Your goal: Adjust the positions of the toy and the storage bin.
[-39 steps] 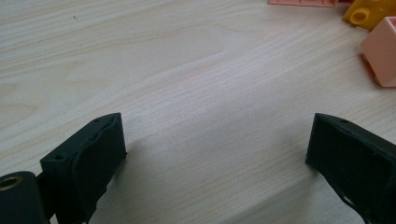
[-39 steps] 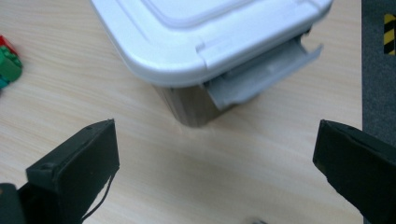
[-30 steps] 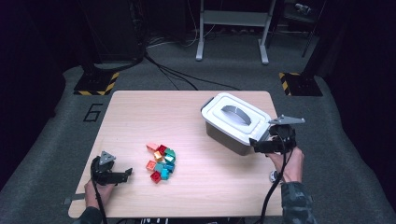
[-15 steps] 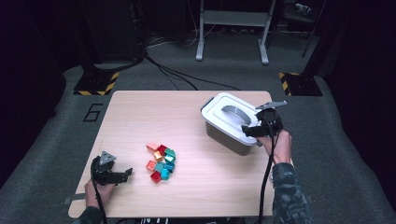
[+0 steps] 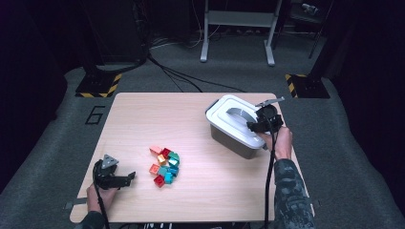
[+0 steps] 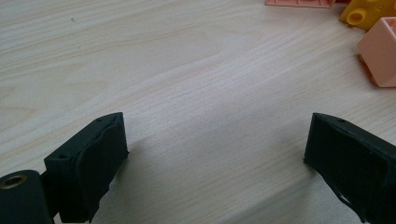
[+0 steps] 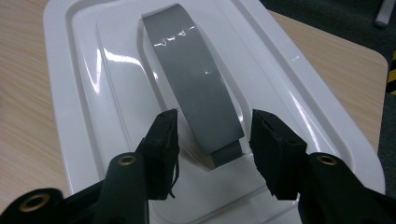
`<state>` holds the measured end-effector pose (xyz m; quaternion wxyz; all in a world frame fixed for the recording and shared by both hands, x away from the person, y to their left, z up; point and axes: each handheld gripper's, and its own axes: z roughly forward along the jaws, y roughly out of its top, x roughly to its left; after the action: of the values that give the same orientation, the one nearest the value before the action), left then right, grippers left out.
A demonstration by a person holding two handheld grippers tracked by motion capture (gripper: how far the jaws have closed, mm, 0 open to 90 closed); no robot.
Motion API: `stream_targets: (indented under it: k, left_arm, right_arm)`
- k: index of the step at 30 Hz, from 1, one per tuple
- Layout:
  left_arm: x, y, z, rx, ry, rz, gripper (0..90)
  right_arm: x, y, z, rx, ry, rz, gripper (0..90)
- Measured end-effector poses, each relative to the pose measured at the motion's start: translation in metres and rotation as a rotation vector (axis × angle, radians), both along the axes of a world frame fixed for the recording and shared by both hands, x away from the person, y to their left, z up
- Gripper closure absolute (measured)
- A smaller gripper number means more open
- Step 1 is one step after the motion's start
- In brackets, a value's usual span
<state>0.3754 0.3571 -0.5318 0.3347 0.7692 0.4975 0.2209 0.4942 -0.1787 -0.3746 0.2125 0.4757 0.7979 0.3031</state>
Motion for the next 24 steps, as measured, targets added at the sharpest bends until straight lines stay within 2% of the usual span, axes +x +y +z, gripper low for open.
stream_targets:
  k: [3,8,12,16,18,22,24]
  left_arm:
    - [0.0,0.0,0.0,0.0,0.0,0.0,5.7]
    - [0.0,0.0,0.0,-0.002,-0.001,0.001,5.7]
    - [0.0,0.0,0.0,-0.004,-0.001,0.003,5.7]
    - [0.0,0.0,0.0,-0.001,0.0,-0.001,5.9]
    - [0.0,0.0,0.0,-0.005,-0.002,0.002,6.0]
    - [0.0,0.0,0.0,-0.002,0.0,-0.003,6.3]
    - [0.0,0.0,0.0,-0.002,-0.001,-0.003,6.4]
  right_arm:
    - [0.001,0.002,-0.003,-0.009,0.007,0.001,60.3]
    - [-0.002,0.001,-0.004,0.015,0.01,-0.009,61.6]
    - [-0.007,0.004,-0.003,0.012,0.024,-0.011,62.3]
    - [-0.01,0.01,-0.001,-0.019,0.029,-0.008,61.2]
    - [-0.009,0.011,-0.001,-0.022,0.027,-0.013,54.7]
    - [-0.004,0.02,0.004,-0.039,-0.046,0.022,51.9]
    - [0.001,0.026,0.006,-0.043,-0.055,0.048,52.0]
